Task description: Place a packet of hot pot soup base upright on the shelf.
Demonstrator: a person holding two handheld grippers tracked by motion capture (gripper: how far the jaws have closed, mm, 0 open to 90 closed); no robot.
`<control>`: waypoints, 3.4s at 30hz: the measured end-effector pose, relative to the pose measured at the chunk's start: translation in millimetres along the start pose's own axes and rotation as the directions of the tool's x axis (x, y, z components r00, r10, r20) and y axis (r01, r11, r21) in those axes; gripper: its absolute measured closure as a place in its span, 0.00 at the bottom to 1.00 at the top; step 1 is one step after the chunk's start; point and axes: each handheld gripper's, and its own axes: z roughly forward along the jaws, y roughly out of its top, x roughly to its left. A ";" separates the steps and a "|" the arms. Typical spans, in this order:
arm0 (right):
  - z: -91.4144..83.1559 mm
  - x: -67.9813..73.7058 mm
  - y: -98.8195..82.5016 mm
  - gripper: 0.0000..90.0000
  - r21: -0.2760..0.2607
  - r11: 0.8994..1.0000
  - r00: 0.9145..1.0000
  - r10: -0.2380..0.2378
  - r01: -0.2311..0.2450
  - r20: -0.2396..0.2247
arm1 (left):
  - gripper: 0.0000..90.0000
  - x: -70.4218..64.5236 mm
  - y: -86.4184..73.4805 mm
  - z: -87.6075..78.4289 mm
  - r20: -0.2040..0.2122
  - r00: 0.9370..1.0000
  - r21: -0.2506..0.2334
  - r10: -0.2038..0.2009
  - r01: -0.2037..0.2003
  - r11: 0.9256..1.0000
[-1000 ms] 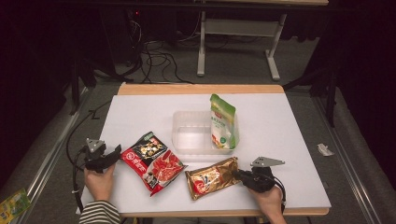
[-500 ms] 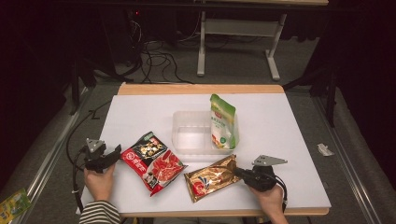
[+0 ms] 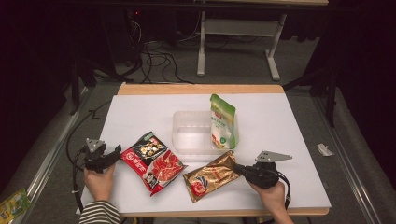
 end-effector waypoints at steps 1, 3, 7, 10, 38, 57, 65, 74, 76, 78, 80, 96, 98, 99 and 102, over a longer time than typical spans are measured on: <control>-0.9 0.9 1.6 1.00 -0.001 1.000 1.000 -0.006 0.006 -0.003 | 0.43 0.2 0.0 -0.1 0.001 1.000 0.001 0.000 0.000 1.000; -2.3 3.0 5.0 1.00 -0.001 1.000 1.000 -0.019 0.019 -0.005 | 0.43 0.2 0.0 -0.2 0.000 1.000 0.001 -0.001 0.001 1.000; -5.4 4.5 12.1 1.00 -0.017 1.000 0.999 -0.026 0.026 -0.027 | 0.42 0.1 -0.1 -0.2 0.000 1.000 0.000 0.002 -0.002 1.000; -8.8 5.7 16.8 1.00 -0.026 0.999 0.999 -0.036 0.036 -0.030 | 0.42 0.2 0.0 -0.2 0.000 1.000 0.001 -0.001 0.001 1.000; -31.2 6.0 38.3 1.00 -0.087 0.995 0.995 -0.065 0.058 -0.072 | 0.42 0.2 -0.1 -0.2 0.000 1.000 -0.001 0.001 -0.001 1.000; -46.3 7.6 52.0 1.00 -0.135 0.988 0.992 -0.081 0.068 -0.094 | 0.42 0.2 -0.2 -0.3 0.001 1.000 -0.002 0.001 -0.001 1.000; -55.3 11.8 58.5 1.00 -0.150 0.986 0.990 -0.096 0.080 -0.101 | 0.42 0.3 -0.2 -0.3 0.000 1.000 -0.002 0.000 0.000 1.000; -60.5 14.5 66.3 1.00 -0.163 0.982 0.989 -0.109 0.091 -0.103 | 0.42 0.3 -0.2 -0.3 0.000 1.000 -0.002 -0.001 0.001 1.000; -61.5 14.3 67.3 1.00 -0.171 0.981 0.988 -0.112 0.092 -0.110 | 0.42 0.3 -0.1 -0.3 0.002 1.000 -0.001 -0.002 0.002 1.000; -63.5 14.8 69.1 1.00 -0.174 0.980 0.987 -0.118 0.099 -0.105 | 0.42 0.4 -0.1 -0.3 0.002 1.000 0.000 -0.002 0.002 1.000; -64.7 15.3 71.0 1.00 -0.178 0.979 0.988 -0.119 0.099 -0.102 | 0.42 0.3 -0.1 -0.3 0.001 1.000 0.000 0.000 0.000 1.000; -70.0 18.7 94.4 1.00 -0.202 0.969 0.983 -0.160 0.139 -0.091 | 0.42 0.3 -0.1 -0.2 0.001 1.000 0.000 -0.002 0.002 1.000; -70.1 19.3 97.7 1.00 -0.201 0.969 0.983 -0.163 0.142 -0.090 | 0.42 0.4 0.0 -0.2 0.001 1.000 0.000 -0.002 0.002 1.000; -69.9 19.7 99.4 1.00 -0.201 0.969 0.982 -0.165 0.145 -0.090 | 0.42 0.4 0.0 -0.2 0.001 1.000 0.000 -0.002 0.002 1.000; -69.4 19.4 104.9 1.00 -0.205 0.967 0.981 -0.173 0.152 -0.088 | 0.42 0.4 -0.1 -0.3 0.001 1.000 0.000 -0.002 0.002 1.000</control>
